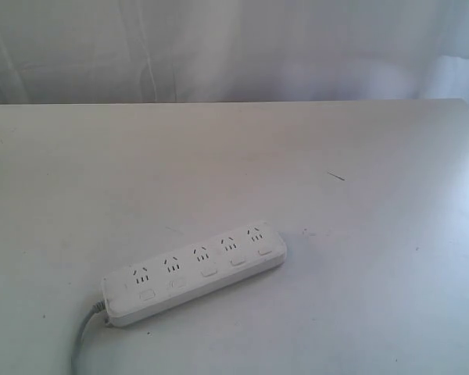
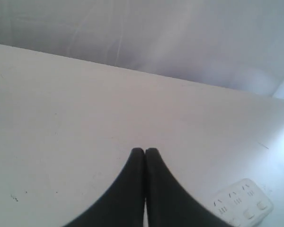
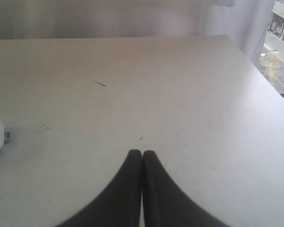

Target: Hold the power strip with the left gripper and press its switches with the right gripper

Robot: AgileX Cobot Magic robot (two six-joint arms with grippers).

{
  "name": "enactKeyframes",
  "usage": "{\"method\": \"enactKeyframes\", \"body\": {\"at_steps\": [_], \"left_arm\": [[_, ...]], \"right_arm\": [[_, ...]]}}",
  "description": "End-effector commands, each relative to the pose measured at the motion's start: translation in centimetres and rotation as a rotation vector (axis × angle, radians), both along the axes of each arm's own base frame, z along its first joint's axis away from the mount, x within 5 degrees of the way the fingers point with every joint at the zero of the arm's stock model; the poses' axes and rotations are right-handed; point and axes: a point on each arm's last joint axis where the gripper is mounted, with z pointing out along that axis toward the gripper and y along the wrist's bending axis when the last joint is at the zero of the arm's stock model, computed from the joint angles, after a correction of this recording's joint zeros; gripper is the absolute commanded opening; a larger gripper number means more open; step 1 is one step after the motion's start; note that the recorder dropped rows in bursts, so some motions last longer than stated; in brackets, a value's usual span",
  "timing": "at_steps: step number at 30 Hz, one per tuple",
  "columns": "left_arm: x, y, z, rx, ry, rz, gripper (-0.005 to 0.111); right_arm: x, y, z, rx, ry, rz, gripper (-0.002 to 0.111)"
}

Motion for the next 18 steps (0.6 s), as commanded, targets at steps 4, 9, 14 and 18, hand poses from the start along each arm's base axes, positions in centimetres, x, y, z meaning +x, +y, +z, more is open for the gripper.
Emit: {"method": "enactKeyframes", "body": {"at_steps": [4,9,14,18], "left_arm": [[1.5,-0.1,1.3,-0.056,0.039,-0.012,0.000],[2.2,-0.6,3.3,0.064,0.016,-0.099,0.000],[2.8,-1.5,5.2,0.126,-0.048,-0.225,0.000],[3.3,-2.0,5.9,0.142,-0.103,-0.287,0.000]], "right_arm": [[0.0,0.0,-0.1,0.003,-0.009,-0.006,0.000],[0.0,0.0,-0.1,0.003,-0.009,-0.006,0.000],[0.0,0.0,-0.1,0.003,-0.009,-0.006,0.000],[0.0,0.0,-0.1,0.003,-0.009,-0.006,0.000]]}}
